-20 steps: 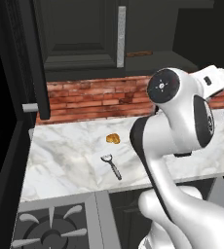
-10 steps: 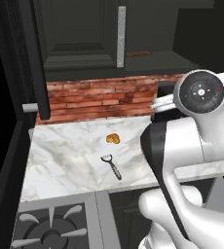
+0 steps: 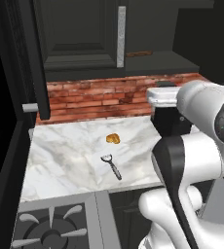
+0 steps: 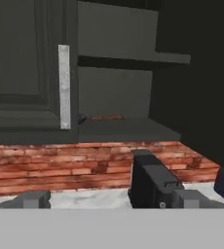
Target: Pick the pan from the cabinet and place it on the stove. Then turn on the stove burner for the pan.
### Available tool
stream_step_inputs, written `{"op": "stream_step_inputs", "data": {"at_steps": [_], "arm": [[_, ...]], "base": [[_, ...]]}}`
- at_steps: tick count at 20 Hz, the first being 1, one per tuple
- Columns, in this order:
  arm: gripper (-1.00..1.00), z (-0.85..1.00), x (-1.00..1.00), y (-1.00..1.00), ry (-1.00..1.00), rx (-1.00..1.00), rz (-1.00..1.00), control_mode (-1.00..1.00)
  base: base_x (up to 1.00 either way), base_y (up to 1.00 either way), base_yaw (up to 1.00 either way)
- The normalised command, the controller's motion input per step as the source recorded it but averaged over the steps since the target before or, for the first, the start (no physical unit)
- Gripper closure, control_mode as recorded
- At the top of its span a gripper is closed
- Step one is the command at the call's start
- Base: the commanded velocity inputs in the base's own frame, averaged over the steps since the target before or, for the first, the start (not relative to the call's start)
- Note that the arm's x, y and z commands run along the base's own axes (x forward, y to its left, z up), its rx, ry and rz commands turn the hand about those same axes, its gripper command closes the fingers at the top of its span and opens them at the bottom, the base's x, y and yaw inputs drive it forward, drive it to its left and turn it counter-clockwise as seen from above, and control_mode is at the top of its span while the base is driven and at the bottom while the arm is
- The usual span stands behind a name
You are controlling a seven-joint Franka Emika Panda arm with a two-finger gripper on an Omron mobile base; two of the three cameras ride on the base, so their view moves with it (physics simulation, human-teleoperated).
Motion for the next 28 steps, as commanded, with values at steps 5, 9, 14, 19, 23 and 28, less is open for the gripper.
{"op": "stream_step_inputs", "data": {"at_steps": [5, 9, 14, 19, 23, 28], "arm": [[-1.0, 0.37, 0.0, 0.3, -0.24, 0.09, 0.07, -1.0], [-1.0, 0.4, 0.06, 0.12, -0.24, 0.04, 0.1, -1.0], [-1.0, 0.15, 0.13, 0.05, -0.15, 0.0, 0.14, -1.0], [-1.0, -0.01, 0.34, 0.02, -0.01, 0.0, 0.05, -1.0], [-1.0, 0.0, 0.4, 0.16, 0.0, 0.0, 0.0, -1.0], [-1.0, 0.0, 0.38, 0.07, 0.0, 0.0, 0.0, -1.0]], "base": [[0.0, 0.0, 0.0], [0.0, 0.0, 0.0], [0.0, 0.0, 0.0], [0.0, 0.0, 0.0], [0.0, 0.0, 0.0], [0.0, 0.0, 0.0]]}}
